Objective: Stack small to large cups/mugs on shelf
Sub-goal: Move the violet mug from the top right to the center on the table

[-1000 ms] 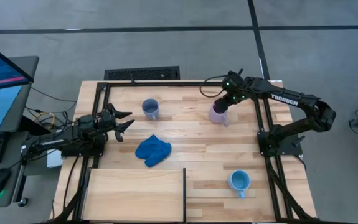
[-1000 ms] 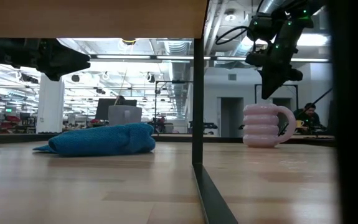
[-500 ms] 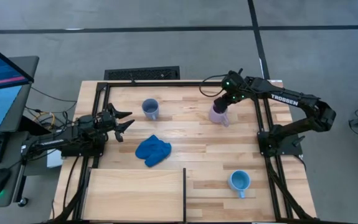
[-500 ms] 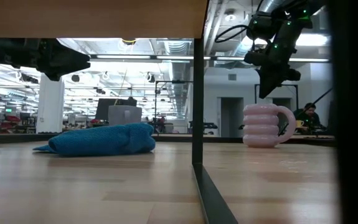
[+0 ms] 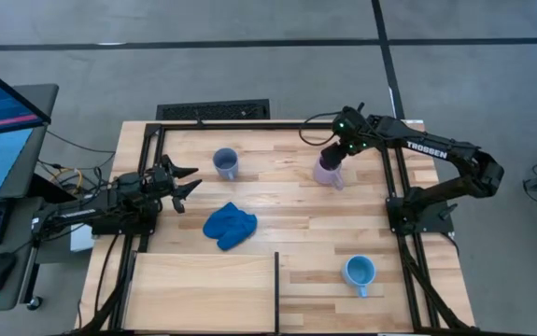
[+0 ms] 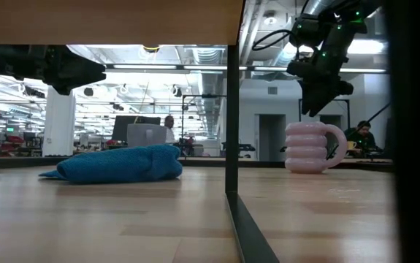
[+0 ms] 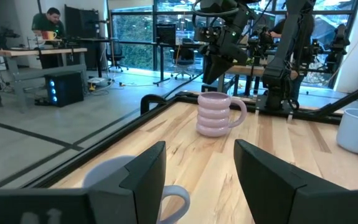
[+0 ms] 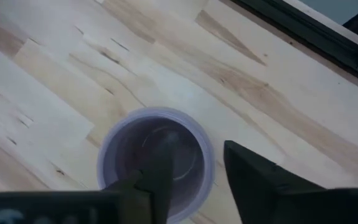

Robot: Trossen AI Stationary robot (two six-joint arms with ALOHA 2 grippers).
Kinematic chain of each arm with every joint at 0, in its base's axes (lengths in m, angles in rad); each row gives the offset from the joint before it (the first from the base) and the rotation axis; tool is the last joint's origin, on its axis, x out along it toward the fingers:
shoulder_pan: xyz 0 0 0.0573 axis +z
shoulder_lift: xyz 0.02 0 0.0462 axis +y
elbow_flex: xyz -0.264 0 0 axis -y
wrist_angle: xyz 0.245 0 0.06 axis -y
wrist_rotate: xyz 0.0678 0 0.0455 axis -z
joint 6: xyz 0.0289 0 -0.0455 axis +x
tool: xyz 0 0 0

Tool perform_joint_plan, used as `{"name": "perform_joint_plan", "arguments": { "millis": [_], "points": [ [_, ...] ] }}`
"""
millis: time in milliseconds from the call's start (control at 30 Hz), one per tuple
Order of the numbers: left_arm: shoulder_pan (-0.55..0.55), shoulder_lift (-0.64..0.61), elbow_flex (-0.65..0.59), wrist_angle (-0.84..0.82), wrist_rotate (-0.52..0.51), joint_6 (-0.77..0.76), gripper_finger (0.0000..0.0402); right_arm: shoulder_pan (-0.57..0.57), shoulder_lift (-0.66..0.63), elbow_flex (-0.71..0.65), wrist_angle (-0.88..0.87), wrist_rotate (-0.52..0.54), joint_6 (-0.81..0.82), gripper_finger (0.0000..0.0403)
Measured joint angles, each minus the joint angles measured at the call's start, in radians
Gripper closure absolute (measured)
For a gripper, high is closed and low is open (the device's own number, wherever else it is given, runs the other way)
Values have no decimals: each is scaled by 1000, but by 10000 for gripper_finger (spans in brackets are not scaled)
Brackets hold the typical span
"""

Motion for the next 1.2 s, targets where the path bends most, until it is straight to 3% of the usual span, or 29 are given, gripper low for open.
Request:
{"name": "perform_joint_plan", "arguments": {
  "millis": [200,400,733,1067,1200],
  "points": [
    [0,0,0,0,0,0,221,4,0,0,0,-8,0,193],
    [0,0,0,0,0,0,221,9,0,0,-1,-7,25,183],
    [0,0,0,0,0,2,221,14,0,-20,-78,5,26,199],
    [0,0,0,0,0,1,221,13,2,-21,-70,5,34,218],
    [0,0,0,0,0,1,221,26,29,-21,-23,5,-38,225]
  ]
}}
